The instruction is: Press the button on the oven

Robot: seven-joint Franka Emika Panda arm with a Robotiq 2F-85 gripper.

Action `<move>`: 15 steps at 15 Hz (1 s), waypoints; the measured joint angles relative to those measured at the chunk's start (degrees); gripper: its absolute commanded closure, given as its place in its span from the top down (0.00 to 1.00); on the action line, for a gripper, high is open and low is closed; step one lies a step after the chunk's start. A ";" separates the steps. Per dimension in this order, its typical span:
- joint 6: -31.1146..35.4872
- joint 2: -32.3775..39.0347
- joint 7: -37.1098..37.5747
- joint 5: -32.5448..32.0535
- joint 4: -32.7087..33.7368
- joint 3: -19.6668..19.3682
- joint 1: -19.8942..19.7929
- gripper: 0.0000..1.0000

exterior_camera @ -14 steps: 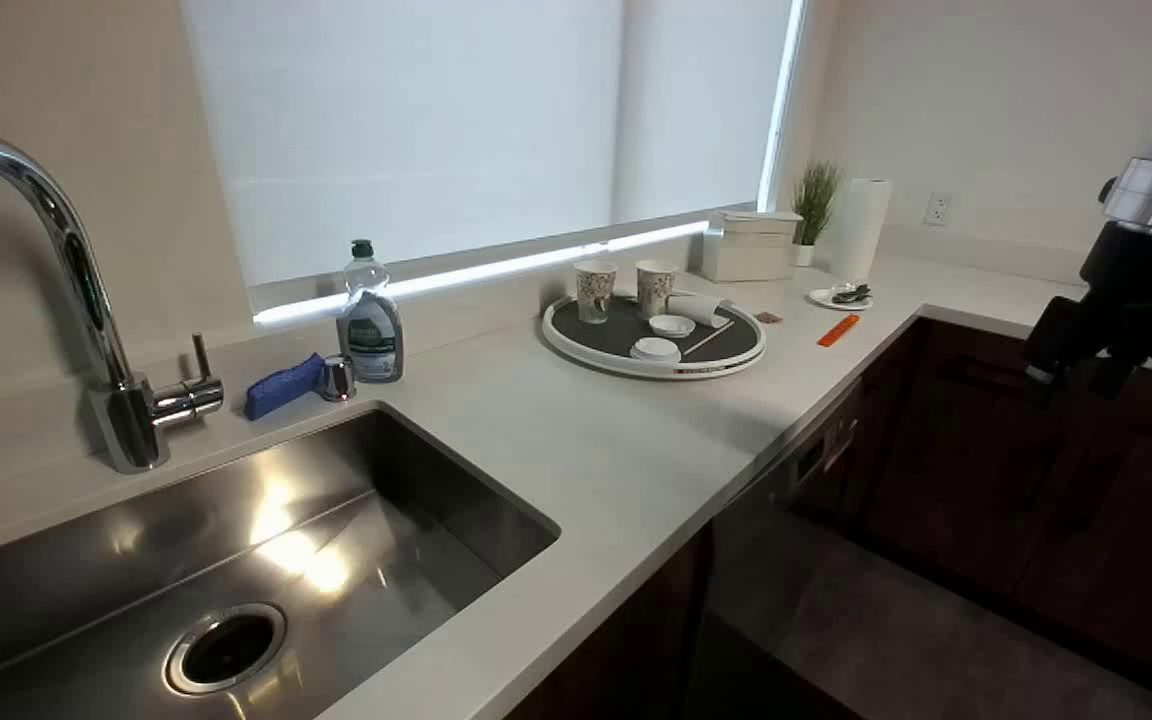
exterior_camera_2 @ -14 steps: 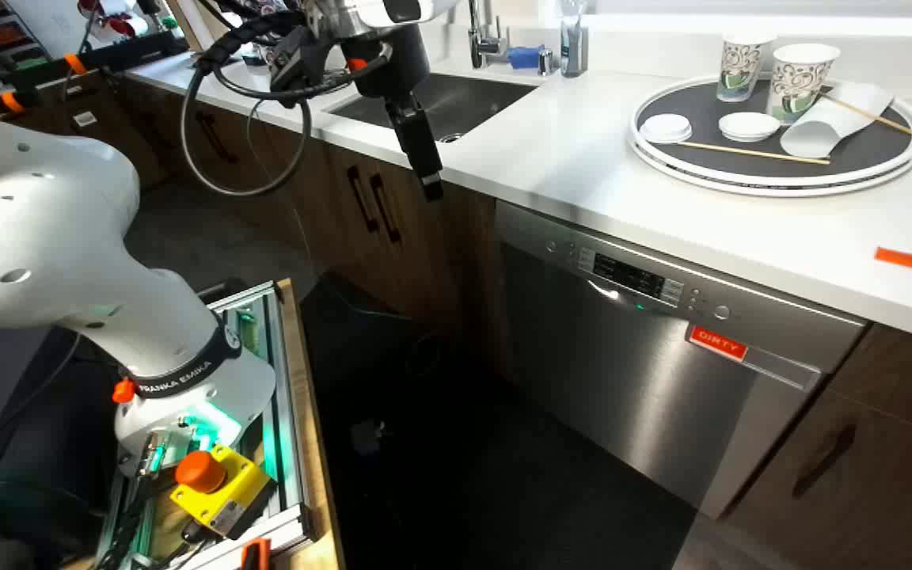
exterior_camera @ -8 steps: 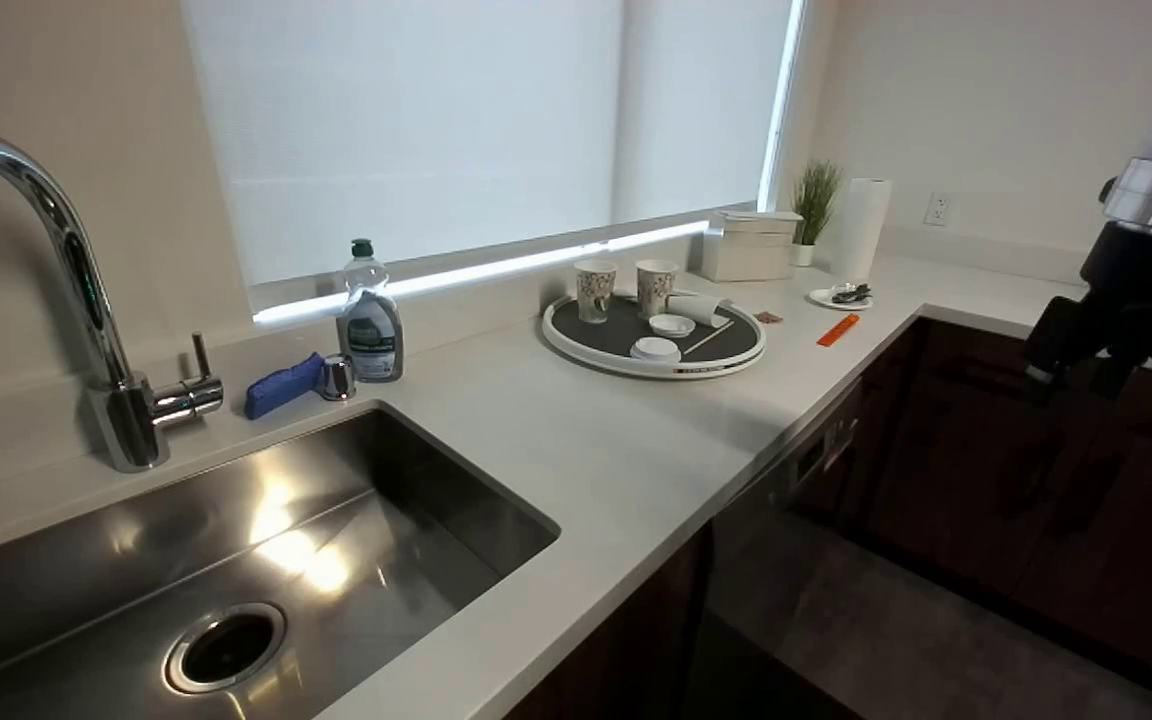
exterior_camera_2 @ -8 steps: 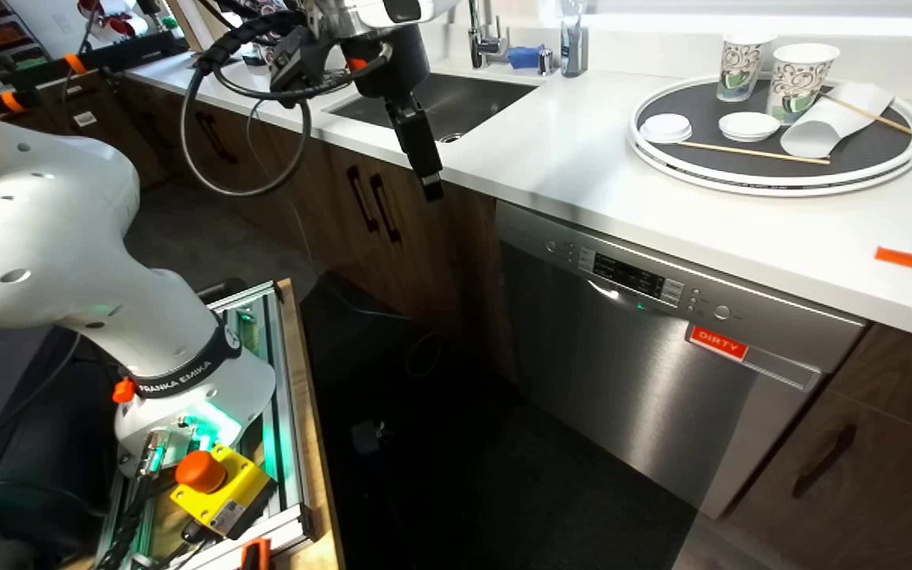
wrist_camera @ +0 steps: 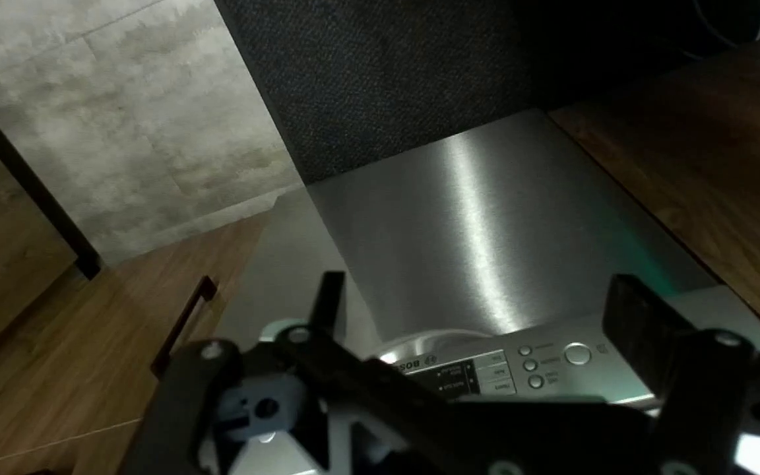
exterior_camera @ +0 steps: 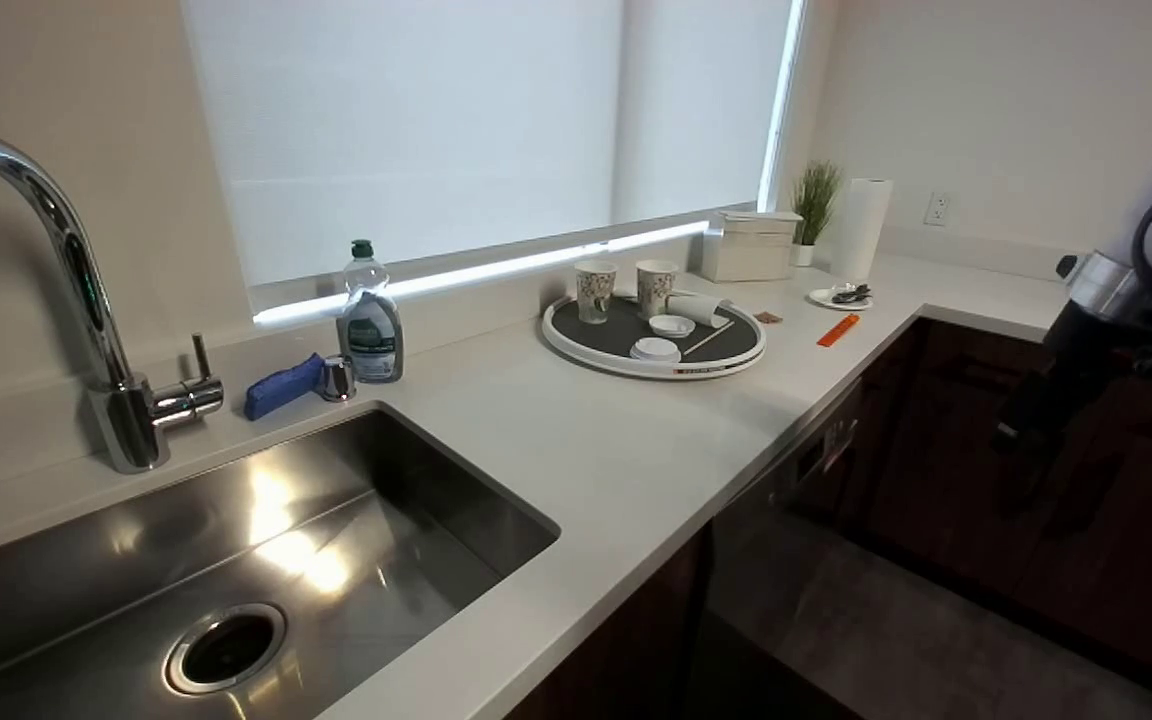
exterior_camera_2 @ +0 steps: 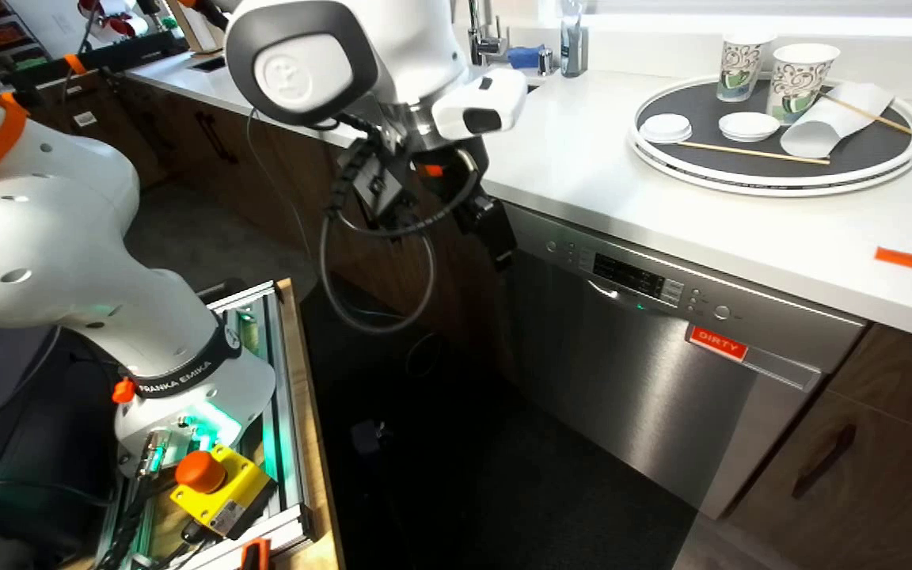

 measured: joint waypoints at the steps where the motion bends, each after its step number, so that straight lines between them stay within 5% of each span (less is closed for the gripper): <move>1: 2.59 2.83 -3.59 1.53 0.05 -1.64 0.81 1.00; 6: 7.19 12.12 -23.24 17.64 2.24 -6.75 6.55 1.00; 15: 7.61 15.23 -24.95 20.49 3.73 -3.68 5.86 1.00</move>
